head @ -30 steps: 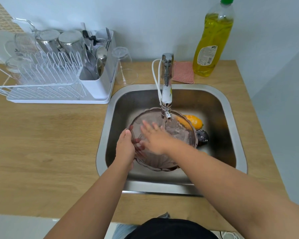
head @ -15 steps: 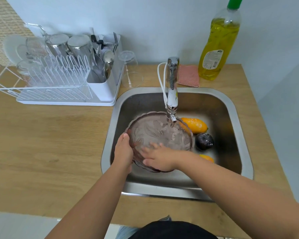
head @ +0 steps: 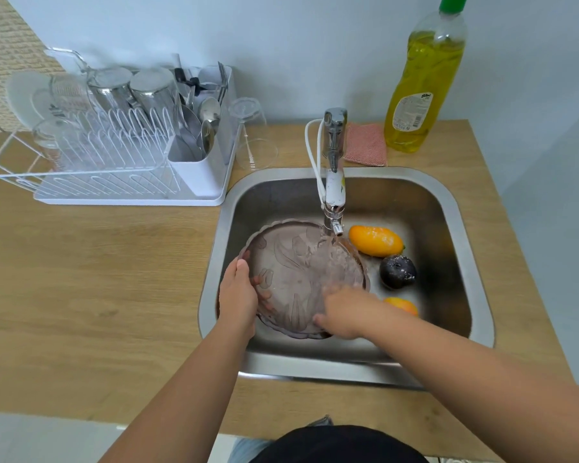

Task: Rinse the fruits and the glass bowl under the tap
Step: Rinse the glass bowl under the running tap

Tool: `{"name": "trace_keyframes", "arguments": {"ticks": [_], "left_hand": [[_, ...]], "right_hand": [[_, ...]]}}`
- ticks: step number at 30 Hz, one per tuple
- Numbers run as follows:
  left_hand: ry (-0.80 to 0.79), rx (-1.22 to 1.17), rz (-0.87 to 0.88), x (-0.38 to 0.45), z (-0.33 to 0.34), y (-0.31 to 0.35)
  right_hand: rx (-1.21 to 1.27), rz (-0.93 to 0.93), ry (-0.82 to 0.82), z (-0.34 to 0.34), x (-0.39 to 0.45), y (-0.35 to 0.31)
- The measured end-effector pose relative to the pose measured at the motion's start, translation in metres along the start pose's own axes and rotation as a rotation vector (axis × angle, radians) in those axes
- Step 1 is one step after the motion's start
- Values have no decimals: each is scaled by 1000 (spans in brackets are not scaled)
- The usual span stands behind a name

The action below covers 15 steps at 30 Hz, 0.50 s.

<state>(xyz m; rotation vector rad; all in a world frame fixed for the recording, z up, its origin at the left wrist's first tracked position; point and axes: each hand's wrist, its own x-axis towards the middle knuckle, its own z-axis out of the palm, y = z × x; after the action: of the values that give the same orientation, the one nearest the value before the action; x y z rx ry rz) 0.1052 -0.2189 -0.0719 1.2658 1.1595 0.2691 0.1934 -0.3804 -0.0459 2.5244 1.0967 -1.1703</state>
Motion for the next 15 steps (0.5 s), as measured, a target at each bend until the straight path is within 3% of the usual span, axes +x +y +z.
{"name": "trace_keyframes", "arguments": {"ticks": [4, 6, 10, 15], "left_hand": [[10, 8, 19, -1, 2, 0], [-6, 28, 49, 1, 3, -1], [-18, 41, 83, 3, 7, 1], [11, 30, 149, -9, 6, 23]], "right_hand": [[289, -291, -37, -8, -16, -31], [313, -377, 32, -12, 1, -44], [183, -288, 263, -18, 55, -33], [-47, -57, 381, -20, 70, 20]]}}
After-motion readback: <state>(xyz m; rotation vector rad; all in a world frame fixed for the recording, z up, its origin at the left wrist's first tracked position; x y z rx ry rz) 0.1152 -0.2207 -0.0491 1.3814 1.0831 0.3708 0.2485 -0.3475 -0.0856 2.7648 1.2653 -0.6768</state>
